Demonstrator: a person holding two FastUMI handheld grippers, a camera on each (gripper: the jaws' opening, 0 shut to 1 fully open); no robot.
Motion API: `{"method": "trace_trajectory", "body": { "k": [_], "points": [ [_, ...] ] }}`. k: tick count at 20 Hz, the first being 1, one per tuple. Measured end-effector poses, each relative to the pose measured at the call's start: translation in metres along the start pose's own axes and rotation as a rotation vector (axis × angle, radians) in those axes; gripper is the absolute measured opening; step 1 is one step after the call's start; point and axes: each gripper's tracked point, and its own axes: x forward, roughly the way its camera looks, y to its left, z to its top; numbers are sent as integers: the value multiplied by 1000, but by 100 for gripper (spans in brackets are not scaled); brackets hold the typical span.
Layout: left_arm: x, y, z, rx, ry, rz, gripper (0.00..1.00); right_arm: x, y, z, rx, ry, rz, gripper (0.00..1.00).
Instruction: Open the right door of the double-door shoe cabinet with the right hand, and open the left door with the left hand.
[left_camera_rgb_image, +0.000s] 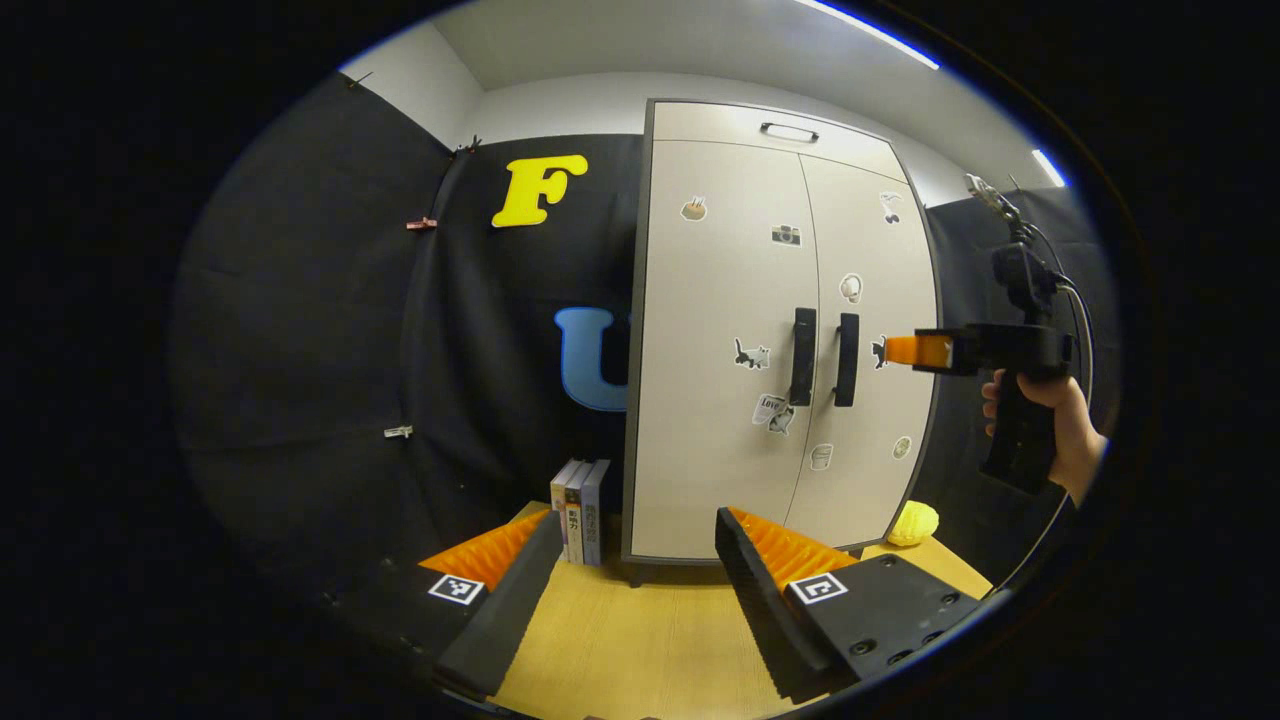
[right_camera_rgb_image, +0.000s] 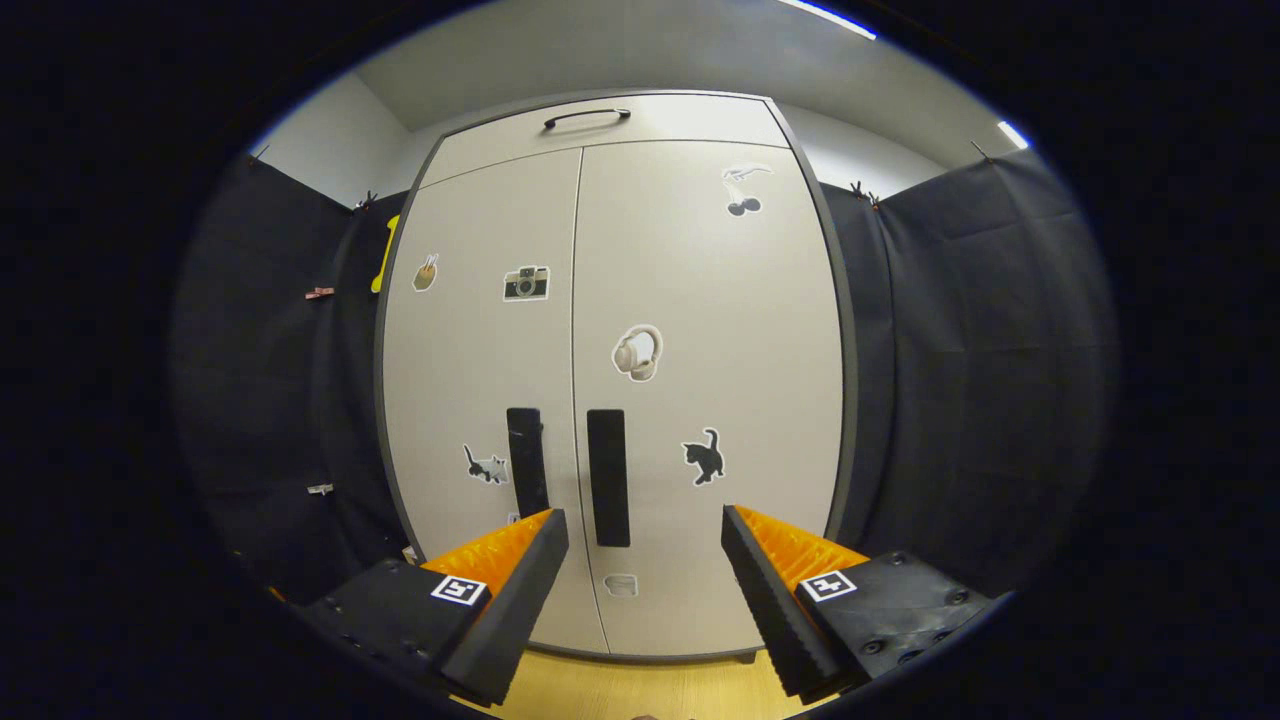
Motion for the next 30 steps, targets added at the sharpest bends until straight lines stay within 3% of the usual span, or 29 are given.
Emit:
{"method": "trace_trajectory", "body": {
  "k": [7,14,16,17,18,21,26,30],
  "points": [
    [-21,36,-16,-36,26,110,95,66,11,0,0,-18,-13,97],
    [-41,79,-32,-82,62,258,95,110,20,-32,-47,63,-15,96],
    [-46,85,-34,-89,63,286,95,114,20,-34,-40,69,-22,88],
    [-49,87,-33,-90,61,297,95,115,21,-34,-37,67,-26,72],
    [-50,89,-34,-91,59,306,95,116,22,-33,-36,66,-23,69],
    [-52,91,-33,-99,49,319,95,117,22,-35,-42,80,-29,43],
    [-54,90,-34,-98,48,317,95,116,23,-37,-5,99,-30,36],
    [-57,89,-36,-92,55,296,95,121,25,-41,-4,133,7,20]
  ]
}}
